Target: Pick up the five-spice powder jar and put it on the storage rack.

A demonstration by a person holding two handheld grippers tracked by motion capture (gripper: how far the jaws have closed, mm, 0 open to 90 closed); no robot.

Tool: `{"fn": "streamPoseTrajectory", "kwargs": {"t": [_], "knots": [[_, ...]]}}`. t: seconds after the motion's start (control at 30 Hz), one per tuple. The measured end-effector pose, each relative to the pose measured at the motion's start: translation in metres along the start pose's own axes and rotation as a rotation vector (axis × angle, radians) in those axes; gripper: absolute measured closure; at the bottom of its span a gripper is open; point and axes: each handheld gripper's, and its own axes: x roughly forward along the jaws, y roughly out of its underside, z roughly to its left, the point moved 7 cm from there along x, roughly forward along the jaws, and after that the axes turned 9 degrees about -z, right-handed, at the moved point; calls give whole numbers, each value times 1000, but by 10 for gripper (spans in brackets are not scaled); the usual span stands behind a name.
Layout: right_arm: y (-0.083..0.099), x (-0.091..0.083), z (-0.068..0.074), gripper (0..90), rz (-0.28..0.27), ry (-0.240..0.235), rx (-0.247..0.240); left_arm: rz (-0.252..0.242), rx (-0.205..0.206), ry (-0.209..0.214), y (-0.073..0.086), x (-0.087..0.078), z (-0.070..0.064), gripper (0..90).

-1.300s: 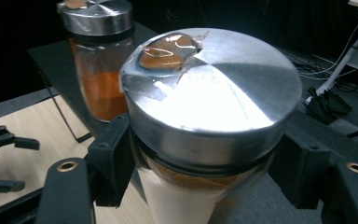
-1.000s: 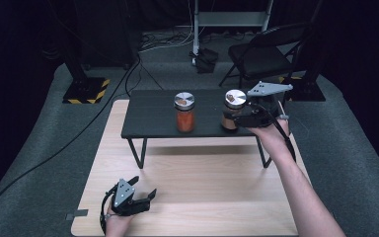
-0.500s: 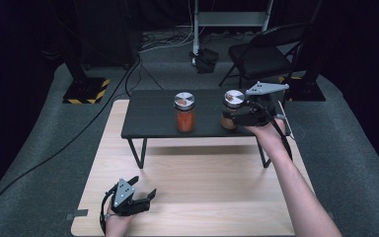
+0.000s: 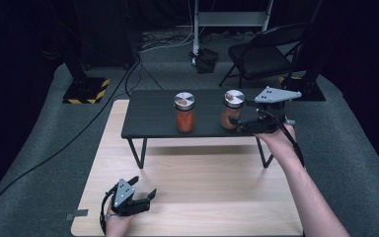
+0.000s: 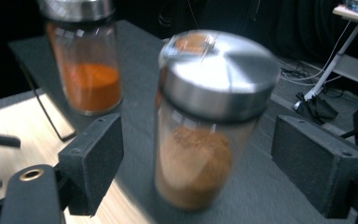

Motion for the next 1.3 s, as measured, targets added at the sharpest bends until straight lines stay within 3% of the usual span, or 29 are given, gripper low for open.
{"fn": "streamPoseTrajectory", "kwargs": {"t": [0.17,0.3,0.47,0.63,0.97,1.13,1.3], "knots": [[22,-17,2,142,-41,-12,5,1,2,-2,0,0,0,178],[51,-32,4,120,-86,-23,29,2,1,-3,0,0,0,178],[90,-50,6,106,-123,-33,21,2,3,-3,0,0,-1,178],[131,-62,11,92,-106,-10,14,2,4,-4,0,0,-1,178],[209,-71,22,71,-53,60,48,4,2,-5,0,0,-1,178],[236,-74,25,66,-34,88,79,4,2,-6,0,0,-1,178],[247,-77,26,66,-15,115,81,3,2,-3,0,0,-1,178]]}}
